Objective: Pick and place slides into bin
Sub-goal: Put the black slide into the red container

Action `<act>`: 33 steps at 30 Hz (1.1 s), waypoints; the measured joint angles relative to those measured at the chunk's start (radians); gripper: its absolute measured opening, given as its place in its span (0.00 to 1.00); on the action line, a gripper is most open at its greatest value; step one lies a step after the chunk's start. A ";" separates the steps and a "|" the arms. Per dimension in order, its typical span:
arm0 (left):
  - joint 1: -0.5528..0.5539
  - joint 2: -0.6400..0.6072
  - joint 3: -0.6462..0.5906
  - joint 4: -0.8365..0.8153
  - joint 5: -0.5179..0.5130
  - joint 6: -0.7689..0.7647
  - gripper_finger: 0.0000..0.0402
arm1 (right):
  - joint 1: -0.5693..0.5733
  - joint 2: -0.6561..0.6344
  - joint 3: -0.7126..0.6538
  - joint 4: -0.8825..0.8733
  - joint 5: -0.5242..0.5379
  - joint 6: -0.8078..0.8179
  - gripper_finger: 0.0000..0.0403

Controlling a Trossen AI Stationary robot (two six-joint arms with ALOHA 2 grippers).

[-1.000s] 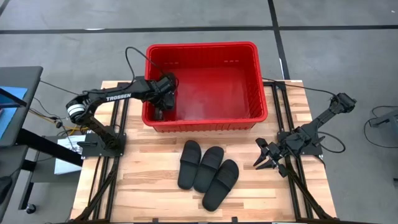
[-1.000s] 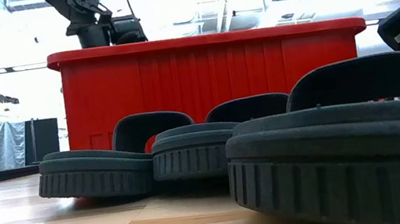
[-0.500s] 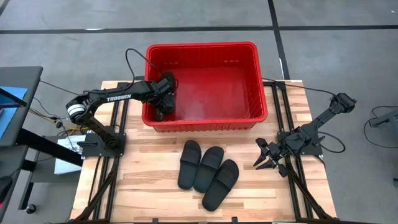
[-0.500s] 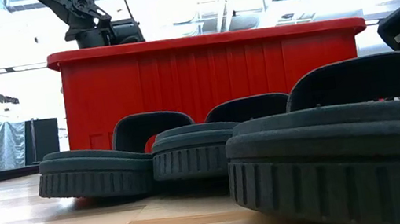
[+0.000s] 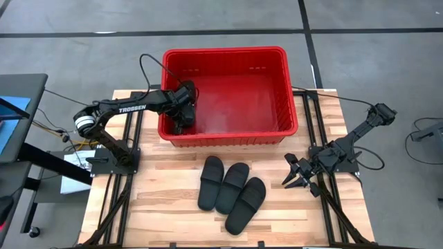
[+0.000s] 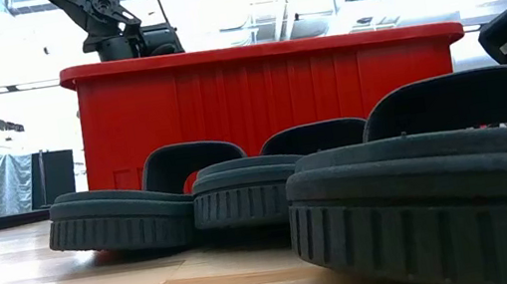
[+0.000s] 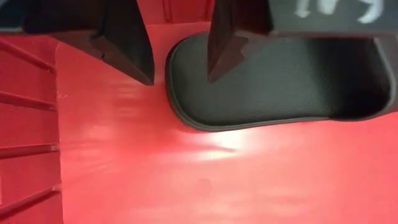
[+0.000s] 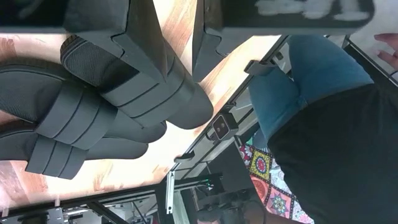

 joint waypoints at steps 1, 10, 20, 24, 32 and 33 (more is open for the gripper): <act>0.000 0.000 0.000 0.000 -0.007 -0.003 0.37 | 0.000 0.000 0.000 0.000 0.000 0.000 0.17; 0.000 0.000 0.000 -0.001 -0.033 -0.004 0.42 | 0.000 0.000 0.000 0.000 0.000 0.000 0.17; 0.000 -0.001 0.089 -0.089 -0.041 0.001 0.43 | 0.000 0.000 0.000 0.000 0.000 0.000 0.17; 0.000 -0.001 0.171 -0.127 -0.042 0.001 0.43 | 0.000 0.000 0.000 0.000 0.000 0.000 0.17; -0.004 -0.001 0.361 -0.168 -0.042 -0.045 0.43 | 0.000 0.000 0.000 0.000 0.000 0.000 0.17; -0.007 -0.001 0.387 -0.174 -0.043 -0.054 0.43 | 0.000 0.000 0.000 0.000 0.000 0.000 0.17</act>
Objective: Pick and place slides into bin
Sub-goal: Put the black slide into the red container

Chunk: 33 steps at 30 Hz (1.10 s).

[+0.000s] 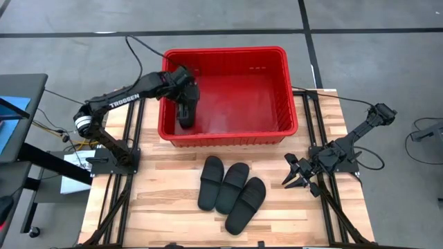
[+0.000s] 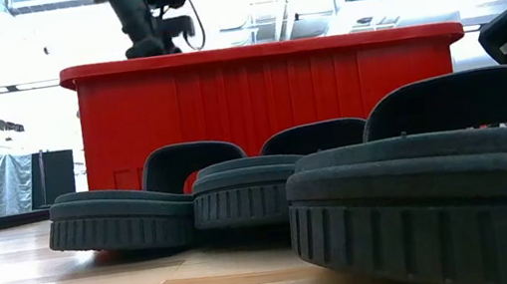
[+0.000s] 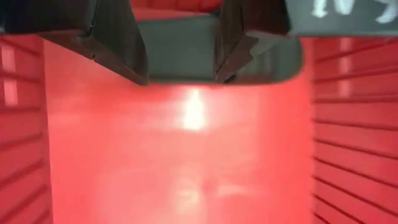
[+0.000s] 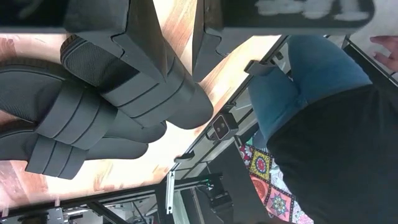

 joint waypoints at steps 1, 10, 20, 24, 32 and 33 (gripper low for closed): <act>-0.003 0.000 0.028 -0.007 -0.001 -0.013 0.43 | 0.000 0.000 0.000 0.000 0.000 0.000 0.17; -0.084 0.000 0.237 -0.123 0.072 -0.149 0.43 | 0.000 0.000 0.000 0.000 0.000 0.000 0.17; -0.273 -0.032 0.297 -0.250 0.356 -0.261 0.43 | 0.000 0.000 0.000 0.000 0.000 0.000 0.17; -0.382 -0.068 0.297 -0.201 0.380 -0.367 0.43 | 0.000 0.000 0.000 0.000 0.000 0.000 0.17; -0.616 -0.132 0.269 -0.086 0.289 -0.483 0.43 | 0.000 0.000 0.000 0.000 0.000 0.000 0.17; -0.645 -0.134 0.269 -0.083 0.260 -0.495 0.43 | 0.000 0.000 0.000 0.000 0.002 0.000 0.17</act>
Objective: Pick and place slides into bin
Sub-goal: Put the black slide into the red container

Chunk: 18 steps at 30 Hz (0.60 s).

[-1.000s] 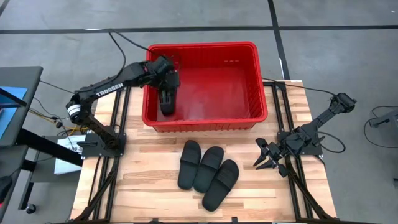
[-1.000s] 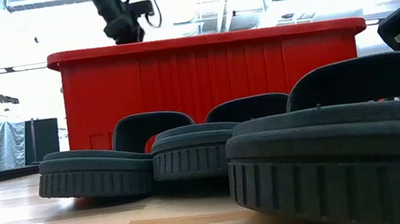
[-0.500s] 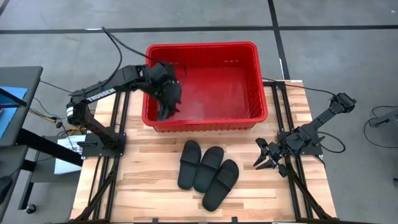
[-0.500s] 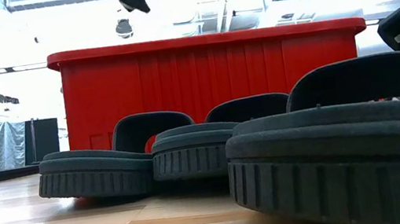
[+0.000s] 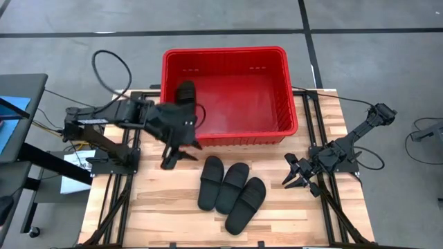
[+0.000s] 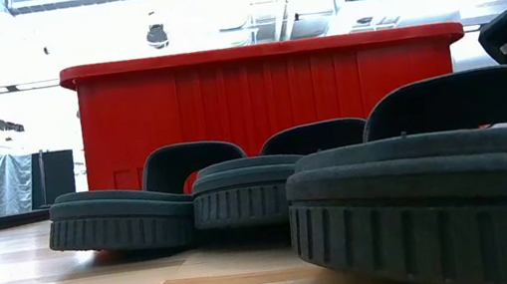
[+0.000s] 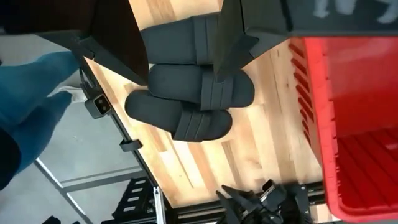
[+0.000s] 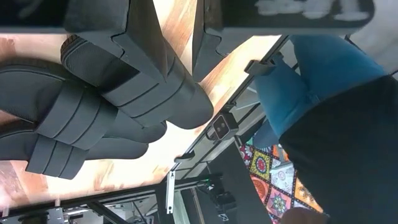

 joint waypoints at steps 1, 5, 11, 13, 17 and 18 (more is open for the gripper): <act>-0.028 -0.001 0.000 0.007 -0.028 -0.013 0.43 | 0.000 0.000 0.000 0.001 0.007 0.000 0.17; -0.137 -0.001 -0.001 0.035 -0.152 -0.061 0.43 | 0.000 0.000 0.000 0.013 0.060 0.033 0.17; -0.290 0.003 -0.004 0.175 -0.369 -0.120 0.43 | -0.001 0.000 0.000 0.009 0.110 0.096 0.17; -0.334 -0.001 -0.039 0.251 -0.451 -0.137 0.43 | -0.001 0.000 0.000 0.009 0.110 0.096 0.17; -0.397 -0.015 -0.151 0.388 -0.528 -0.174 0.43 | -0.010 0.000 0.000 0.003 0.109 0.092 0.17; -0.402 -0.020 -0.177 0.439 -0.526 -0.182 0.43 | -0.013 0.000 0.000 0.005 0.107 0.098 0.17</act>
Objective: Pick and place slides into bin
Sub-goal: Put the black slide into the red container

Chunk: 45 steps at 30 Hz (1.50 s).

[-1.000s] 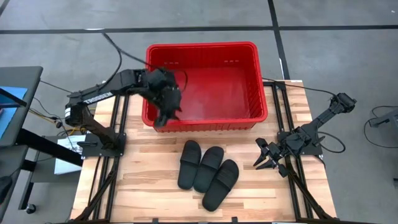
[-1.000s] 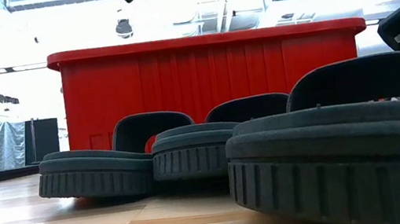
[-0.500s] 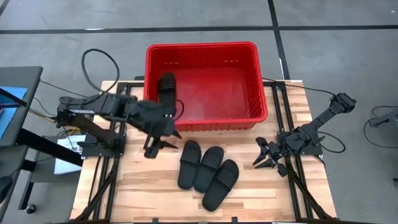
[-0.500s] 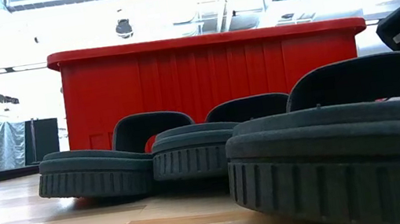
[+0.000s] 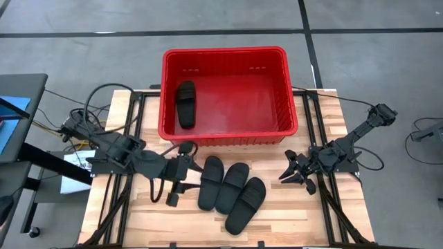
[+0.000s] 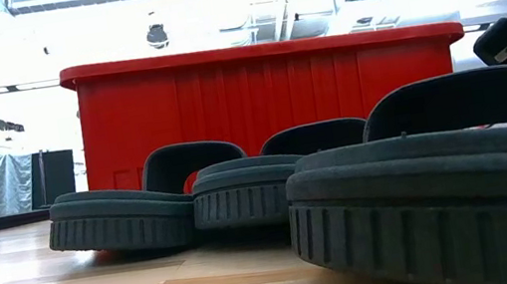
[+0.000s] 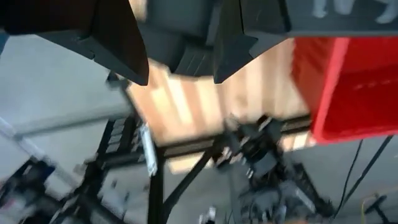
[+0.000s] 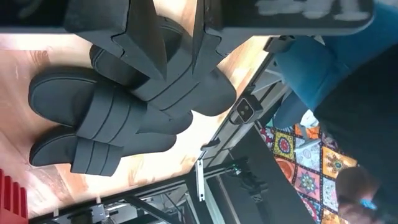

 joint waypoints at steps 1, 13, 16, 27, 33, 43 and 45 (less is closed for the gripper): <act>-0.004 -0.007 -0.027 0.045 0.003 -0.010 0.43 | -0.001 0.000 0.000 0.005 -0.001 0.008 0.17; -0.087 -0.055 -0.354 0.583 -0.062 -0.139 0.43 | 0.000 0.000 0.000 0.003 -0.004 0.024 0.17; -0.107 -0.054 -0.387 0.622 -0.117 -0.184 0.43 | 0.000 0.000 0.000 0.018 -0.004 0.034 0.17; -0.183 -0.054 -0.427 0.581 -0.314 -0.203 0.43 | 0.000 0.000 0.000 0.251 0.118 0.339 0.17; -0.208 -0.061 -0.427 0.557 -0.314 -0.096 0.43 | -0.001 0.000 0.000 0.248 0.135 0.382 0.17; -0.211 -0.195 -0.426 0.356 -0.314 -0.088 0.43 | -0.001 0.083 0.028 0.280 0.134 0.488 0.17; -0.210 -0.234 -0.444 0.345 -0.314 -0.056 0.43 | -0.001 0.108 0.060 0.283 0.151 0.429 0.17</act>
